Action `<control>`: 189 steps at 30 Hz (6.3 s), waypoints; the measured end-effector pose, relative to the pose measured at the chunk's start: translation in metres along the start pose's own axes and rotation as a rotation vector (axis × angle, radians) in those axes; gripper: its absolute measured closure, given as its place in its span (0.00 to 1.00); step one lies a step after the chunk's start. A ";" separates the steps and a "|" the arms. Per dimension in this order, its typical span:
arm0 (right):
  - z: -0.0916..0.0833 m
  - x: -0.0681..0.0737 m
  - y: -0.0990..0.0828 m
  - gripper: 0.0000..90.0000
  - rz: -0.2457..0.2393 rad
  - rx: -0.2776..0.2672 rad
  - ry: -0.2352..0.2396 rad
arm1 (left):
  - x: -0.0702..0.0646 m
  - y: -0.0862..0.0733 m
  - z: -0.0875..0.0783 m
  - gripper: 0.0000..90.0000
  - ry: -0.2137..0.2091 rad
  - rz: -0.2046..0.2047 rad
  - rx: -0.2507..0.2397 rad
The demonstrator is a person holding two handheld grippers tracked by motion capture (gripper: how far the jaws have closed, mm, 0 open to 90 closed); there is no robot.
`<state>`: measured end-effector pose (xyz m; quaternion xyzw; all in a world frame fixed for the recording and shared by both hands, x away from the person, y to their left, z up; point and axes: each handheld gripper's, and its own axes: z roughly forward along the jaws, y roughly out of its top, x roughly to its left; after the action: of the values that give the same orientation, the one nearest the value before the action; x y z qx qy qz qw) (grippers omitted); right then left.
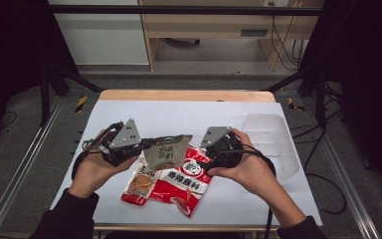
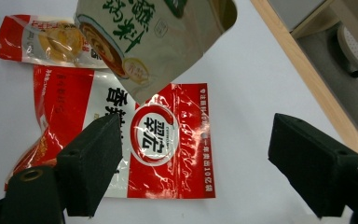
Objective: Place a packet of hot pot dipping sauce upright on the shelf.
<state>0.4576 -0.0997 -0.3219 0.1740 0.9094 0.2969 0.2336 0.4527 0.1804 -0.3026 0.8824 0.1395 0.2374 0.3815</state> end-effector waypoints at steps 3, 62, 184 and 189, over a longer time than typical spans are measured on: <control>-0.004 -0.003 0.003 0.25 -0.016 -0.006 -0.005 | -0.003 0.003 0.004 1.00 -0.012 0.009 0.000; 0.001 -0.018 0.029 1.00 -0.184 0.145 0.092 | -0.031 -0.057 0.021 0.10 0.021 -0.145 -0.115; -0.013 -0.199 -0.151 0.40 0.301 0.205 -0.256 | -0.034 -0.186 -0.014 0.04 0.295 -0.401 -0.038; -0.017 -0.194 -0.150 0.40 0.293 0.195 -0.251 | -0.034 -0.186 -0.015 0.04 0.296 -0.400 -0.040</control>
<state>0.5830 -0.3101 -0.3406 0.3619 0.8625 0.2142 0.2814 0.4037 0.2993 -0.4422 0.7852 0.3609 0.2867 0.4135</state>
